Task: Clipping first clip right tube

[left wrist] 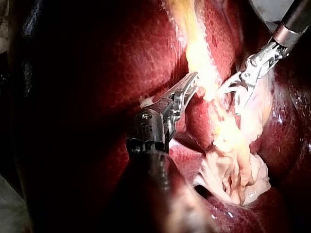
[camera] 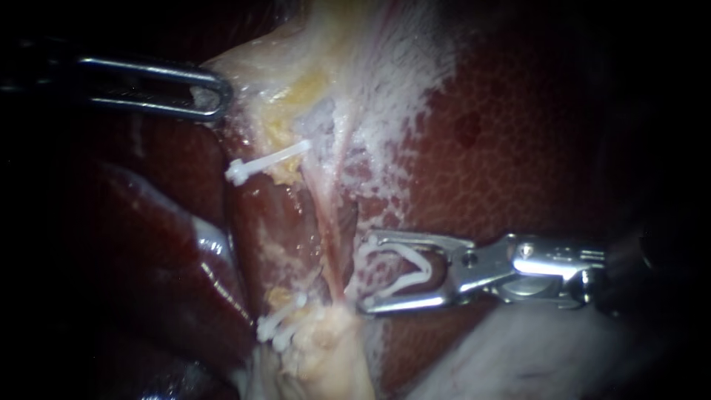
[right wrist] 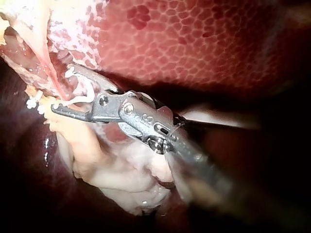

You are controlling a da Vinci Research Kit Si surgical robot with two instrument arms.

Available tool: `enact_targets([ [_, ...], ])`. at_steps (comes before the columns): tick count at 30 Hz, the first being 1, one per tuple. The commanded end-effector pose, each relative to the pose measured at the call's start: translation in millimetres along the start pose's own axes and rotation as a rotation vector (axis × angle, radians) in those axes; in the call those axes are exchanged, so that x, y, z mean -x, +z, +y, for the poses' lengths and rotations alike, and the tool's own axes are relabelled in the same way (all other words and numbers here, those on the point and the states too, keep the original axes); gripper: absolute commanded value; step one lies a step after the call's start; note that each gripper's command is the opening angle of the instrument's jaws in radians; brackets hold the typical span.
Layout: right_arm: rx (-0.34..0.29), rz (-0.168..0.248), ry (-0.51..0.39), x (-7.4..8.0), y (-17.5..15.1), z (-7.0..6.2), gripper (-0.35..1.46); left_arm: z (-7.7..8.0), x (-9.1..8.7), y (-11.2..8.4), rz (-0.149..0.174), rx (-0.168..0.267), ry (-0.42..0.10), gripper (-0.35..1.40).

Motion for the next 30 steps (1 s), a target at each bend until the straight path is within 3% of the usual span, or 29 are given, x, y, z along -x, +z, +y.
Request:
enact_targets([
  [1,0.000,-0.001,0.001,-0.1,0.3,0.0,0.60,0.0,0.0,0.1,0.000,0.001,0.000,-0.30],
  [9,-0.018,-0.006,0.031,0.2,1.8,-0.1,0.58,0.0,0.0,0.2,0.000,0.002,0.000,-0.30],
  [18,-0.054,-0.019,0.073,-0.1,2.9,-1.2,0.56,0.0,0.0,0.3,-0.001,0.002,0.000,-0.30],
  [30,-0.183,-0.012,0.138,-0.9,3.8,-3.3,0.42,0.0,-0.1,0.3,-0.001,0.003,0.001,-0.30],
])
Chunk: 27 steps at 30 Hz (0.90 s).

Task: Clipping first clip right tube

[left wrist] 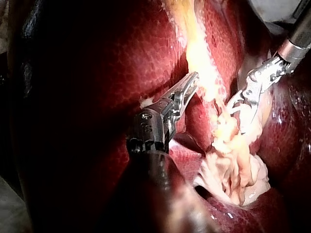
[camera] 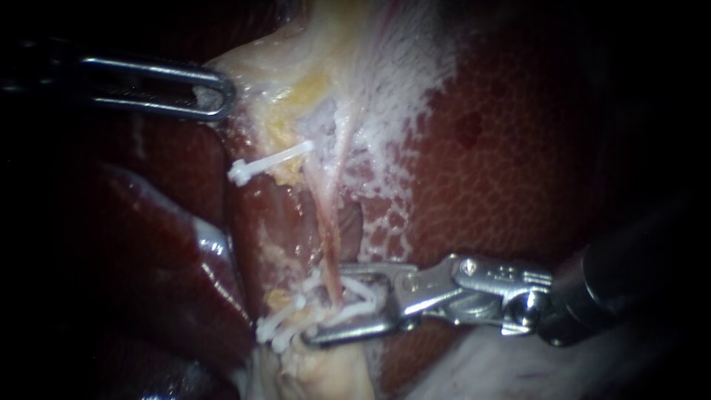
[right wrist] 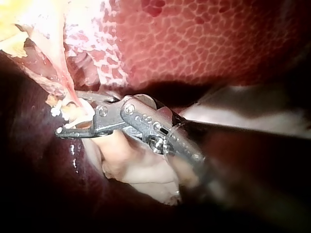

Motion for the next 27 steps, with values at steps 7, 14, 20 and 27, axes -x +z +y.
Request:
enact_targets([
  [7,-0.045,-0.001,0.005,-0.3,-0.1,0.0,0.37,0.0,0.0,0.0,0.000,0.000,0.000,-0.30],
  [14,-0.019,0.010,0.012,-0.3,-0.1,0.1,0.34,0.0,-0.1,0.1,0.000,0.000,0.000,-0.30],
  [20,-0.016,0.011,0.042,-0.2,-0.2,0.6,0.20,0.0,-0.1,0.1,-0.001,0.003,0.000,-0.30],
  [27,-0.009,0.016,0.119,0.0,-1.0,1.9,-0.35,0.0,-0.1,0.1,-0.001,0.003,0.001,-0.30],
])
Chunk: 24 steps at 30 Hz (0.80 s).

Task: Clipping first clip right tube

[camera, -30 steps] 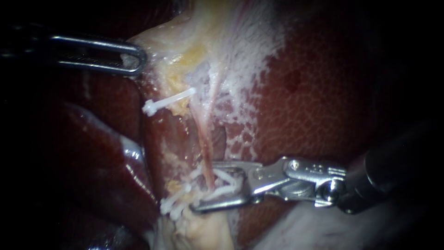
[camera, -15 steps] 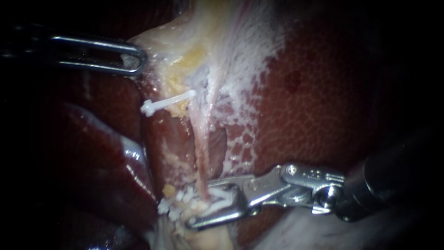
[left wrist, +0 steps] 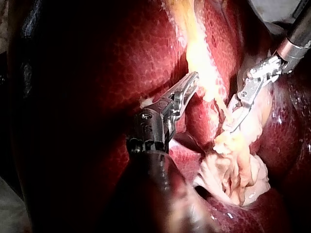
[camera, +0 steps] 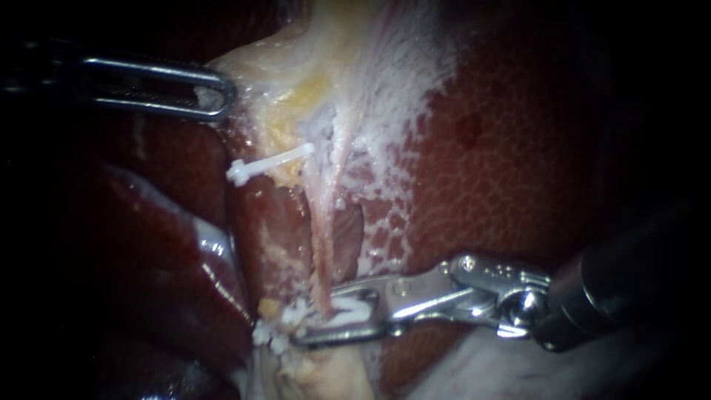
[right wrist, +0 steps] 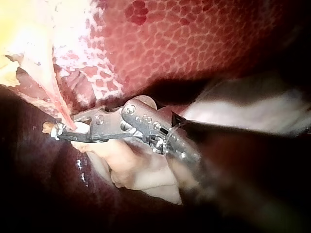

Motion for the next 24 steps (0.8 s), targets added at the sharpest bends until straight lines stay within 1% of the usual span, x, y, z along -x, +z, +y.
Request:
enact_targets([
  [1,0.000,0.000,-0.001,0.0,-0.2,0.2,-0.35,0.0,0.0,0.0,0.000,0.000,0.000,-0.30],
  [6,0.000,-0.001,-0.003,0.3,-0.5,0.7,-0.35,0.0,0.0,0.0,0.000,0.000,0.000,-0.30],
  [24,0.001,-0.004,-0.004,0.5,-0.5,0.7,-0.35,0.0,0.0,0.0,0.000,0.000,0.000,-0.30],
])
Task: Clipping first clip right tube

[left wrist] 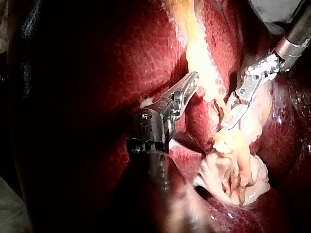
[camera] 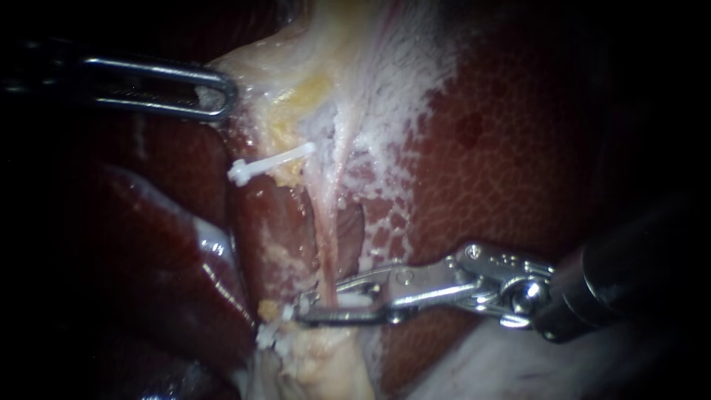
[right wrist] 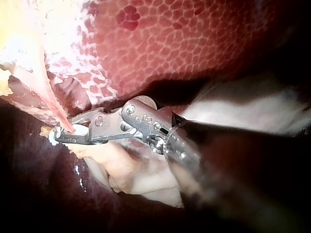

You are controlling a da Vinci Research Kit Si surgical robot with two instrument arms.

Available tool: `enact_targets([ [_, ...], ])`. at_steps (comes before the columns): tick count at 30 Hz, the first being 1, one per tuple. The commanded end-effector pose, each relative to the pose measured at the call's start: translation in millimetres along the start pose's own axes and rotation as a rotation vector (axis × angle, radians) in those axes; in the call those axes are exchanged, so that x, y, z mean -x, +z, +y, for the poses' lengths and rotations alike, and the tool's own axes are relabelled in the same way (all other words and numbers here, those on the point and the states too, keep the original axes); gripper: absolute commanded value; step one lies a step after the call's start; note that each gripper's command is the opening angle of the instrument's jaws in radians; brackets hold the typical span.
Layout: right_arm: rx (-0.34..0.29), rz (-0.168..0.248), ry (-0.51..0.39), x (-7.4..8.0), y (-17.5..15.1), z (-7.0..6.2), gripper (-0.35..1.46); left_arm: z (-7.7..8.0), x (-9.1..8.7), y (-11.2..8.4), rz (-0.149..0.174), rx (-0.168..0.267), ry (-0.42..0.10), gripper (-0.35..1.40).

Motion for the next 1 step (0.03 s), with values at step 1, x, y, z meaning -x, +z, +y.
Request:
enact_targets([
  [1,0.000,0.000,0.000,0.0,0.0,0.0,-0.35,0.0,0.0,0.0,0.000,0.000,0.000,-0.30],
])
